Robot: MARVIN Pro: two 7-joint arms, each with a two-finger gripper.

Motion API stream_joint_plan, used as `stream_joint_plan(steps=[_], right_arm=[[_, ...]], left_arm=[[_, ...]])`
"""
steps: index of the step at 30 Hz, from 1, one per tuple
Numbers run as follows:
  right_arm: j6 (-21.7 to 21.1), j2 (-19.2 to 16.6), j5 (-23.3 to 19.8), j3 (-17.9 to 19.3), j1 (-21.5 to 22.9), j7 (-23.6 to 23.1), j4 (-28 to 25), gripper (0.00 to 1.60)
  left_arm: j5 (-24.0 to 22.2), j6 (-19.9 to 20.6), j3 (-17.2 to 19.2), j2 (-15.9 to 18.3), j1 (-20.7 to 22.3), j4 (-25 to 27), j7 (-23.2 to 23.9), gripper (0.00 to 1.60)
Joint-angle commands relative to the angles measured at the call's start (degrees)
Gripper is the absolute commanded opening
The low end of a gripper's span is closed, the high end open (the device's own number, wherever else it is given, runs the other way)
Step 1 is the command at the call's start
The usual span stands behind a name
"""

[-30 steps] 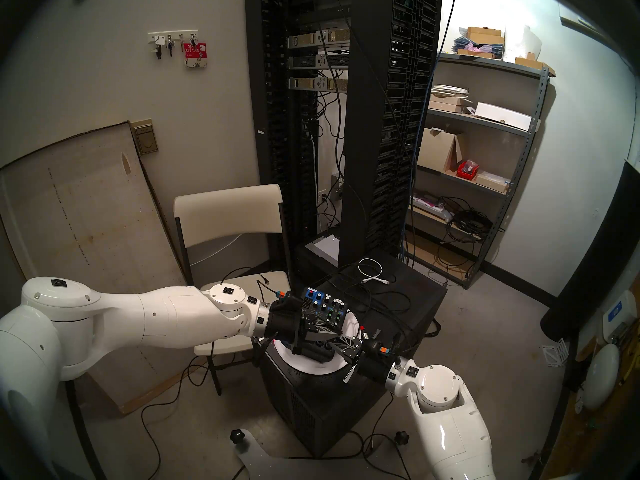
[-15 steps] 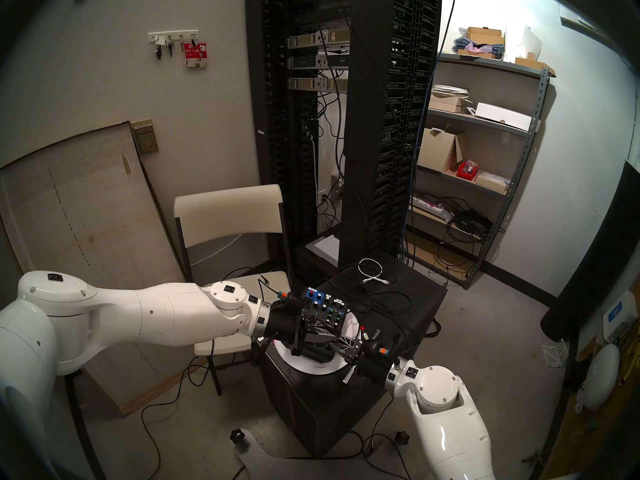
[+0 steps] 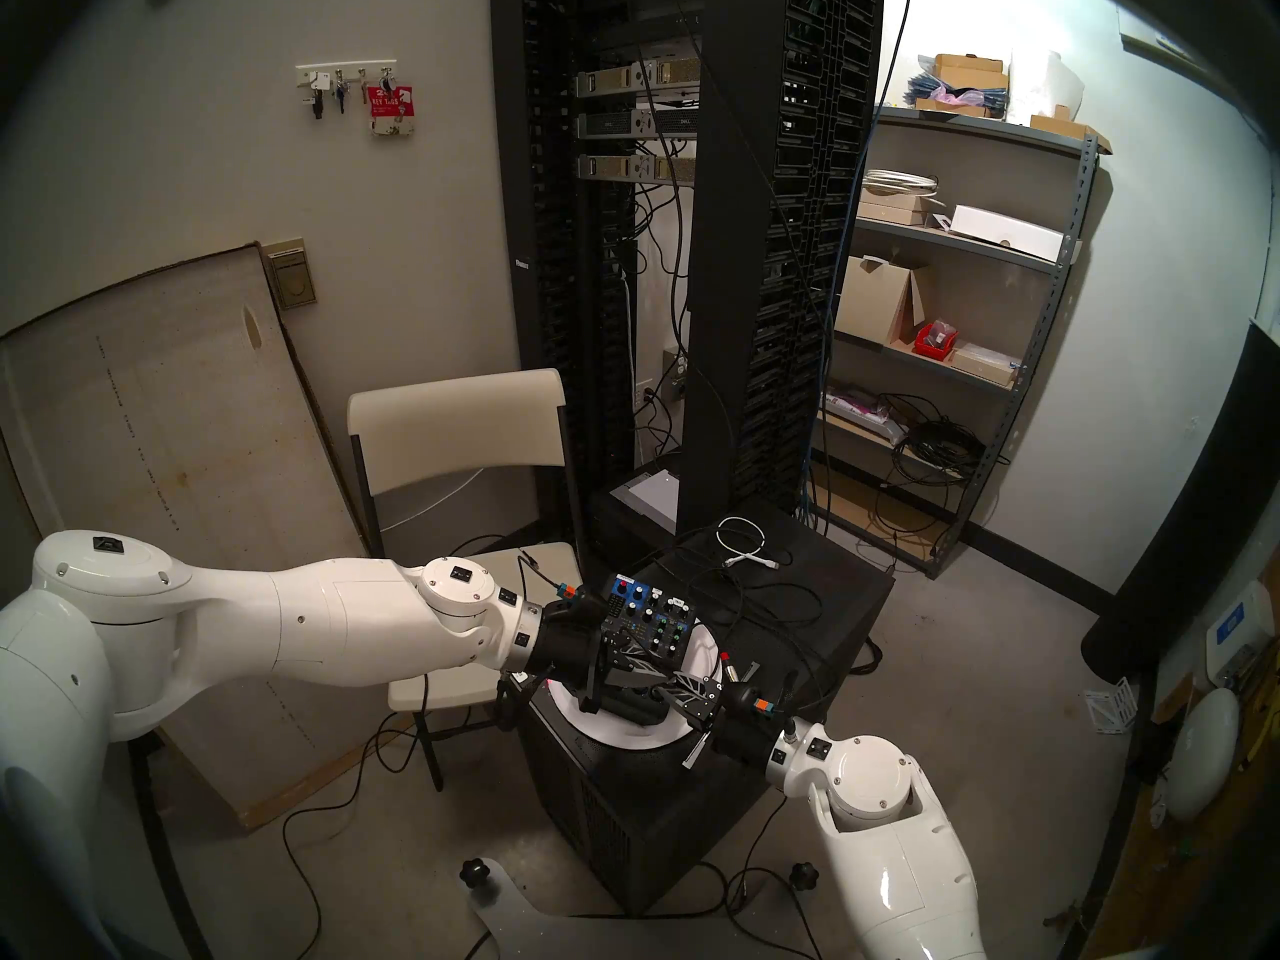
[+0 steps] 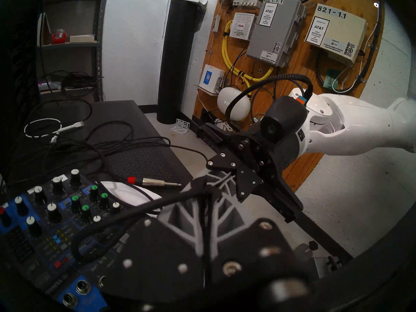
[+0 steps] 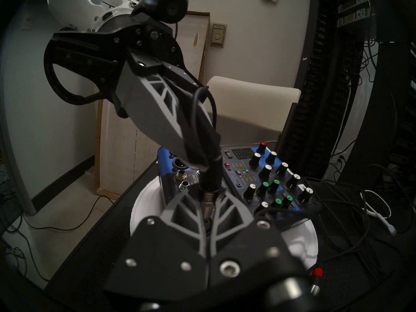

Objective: Insert aux cable

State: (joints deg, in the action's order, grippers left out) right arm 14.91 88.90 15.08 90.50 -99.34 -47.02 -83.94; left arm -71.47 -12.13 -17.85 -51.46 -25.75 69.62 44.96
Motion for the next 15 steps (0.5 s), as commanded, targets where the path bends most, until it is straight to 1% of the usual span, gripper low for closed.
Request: stream_joint_plan(steps=[1,15], right_arm=[[0.61,0.32,-0.11,-0.71,0.31,-0.35,-0.19,0.00],[1.18,0.26,0.56,-0.82,0.38,0.11,1.02,0.00]], left_arm=[[0.92,1.63,-1.50,0.49,-0.37,-0.17,-0.40,0.00],[1.46,2.19,-2.47,0.12,0.01,0.11,-1.00,0.00]])
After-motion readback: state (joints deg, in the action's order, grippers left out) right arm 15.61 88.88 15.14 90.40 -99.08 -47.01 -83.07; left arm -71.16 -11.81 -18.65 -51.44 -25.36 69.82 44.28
